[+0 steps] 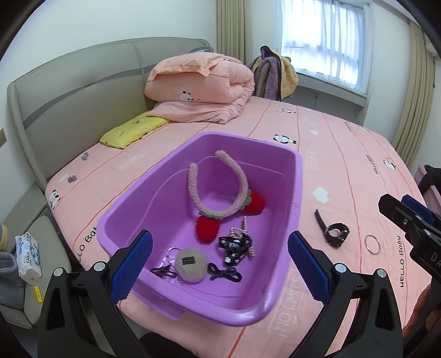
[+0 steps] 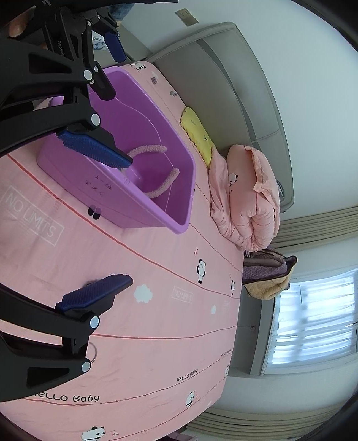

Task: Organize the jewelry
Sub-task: 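Move both tools back toward the black watch and remaining hoop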

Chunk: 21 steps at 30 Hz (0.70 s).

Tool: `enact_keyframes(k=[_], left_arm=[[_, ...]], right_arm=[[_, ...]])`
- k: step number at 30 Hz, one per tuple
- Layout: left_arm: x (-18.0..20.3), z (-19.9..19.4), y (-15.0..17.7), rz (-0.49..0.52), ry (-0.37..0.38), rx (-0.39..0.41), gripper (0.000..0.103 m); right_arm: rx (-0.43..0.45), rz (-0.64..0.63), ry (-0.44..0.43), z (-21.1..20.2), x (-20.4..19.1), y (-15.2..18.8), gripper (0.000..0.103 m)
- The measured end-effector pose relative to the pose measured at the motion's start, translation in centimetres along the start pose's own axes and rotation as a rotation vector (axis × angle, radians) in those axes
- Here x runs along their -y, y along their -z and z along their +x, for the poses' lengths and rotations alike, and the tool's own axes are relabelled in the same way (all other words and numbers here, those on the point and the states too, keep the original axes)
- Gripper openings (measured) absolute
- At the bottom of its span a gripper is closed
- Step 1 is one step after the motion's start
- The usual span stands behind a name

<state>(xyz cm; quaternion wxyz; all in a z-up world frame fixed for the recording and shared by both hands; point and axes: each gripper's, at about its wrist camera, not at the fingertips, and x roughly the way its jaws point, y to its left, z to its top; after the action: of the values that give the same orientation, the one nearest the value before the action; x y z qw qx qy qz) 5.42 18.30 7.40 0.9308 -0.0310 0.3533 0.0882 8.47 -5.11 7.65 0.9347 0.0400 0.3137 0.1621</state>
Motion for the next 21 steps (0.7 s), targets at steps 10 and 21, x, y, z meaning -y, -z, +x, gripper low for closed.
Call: enact_keyframes(k=[10,21], left_arm=[[5.4,-1.3,0.6,0.055,0.092,0.006,0.097],[11.5,-0.9,2.6,0.11,0.175,-0.023,0.097]], right_arm=[[0.04,0.092,0.076,-3.9,5.9,1.8,0.076],[0.024,0.196,0.203,-7.1,13.8,6.6,0.076]])
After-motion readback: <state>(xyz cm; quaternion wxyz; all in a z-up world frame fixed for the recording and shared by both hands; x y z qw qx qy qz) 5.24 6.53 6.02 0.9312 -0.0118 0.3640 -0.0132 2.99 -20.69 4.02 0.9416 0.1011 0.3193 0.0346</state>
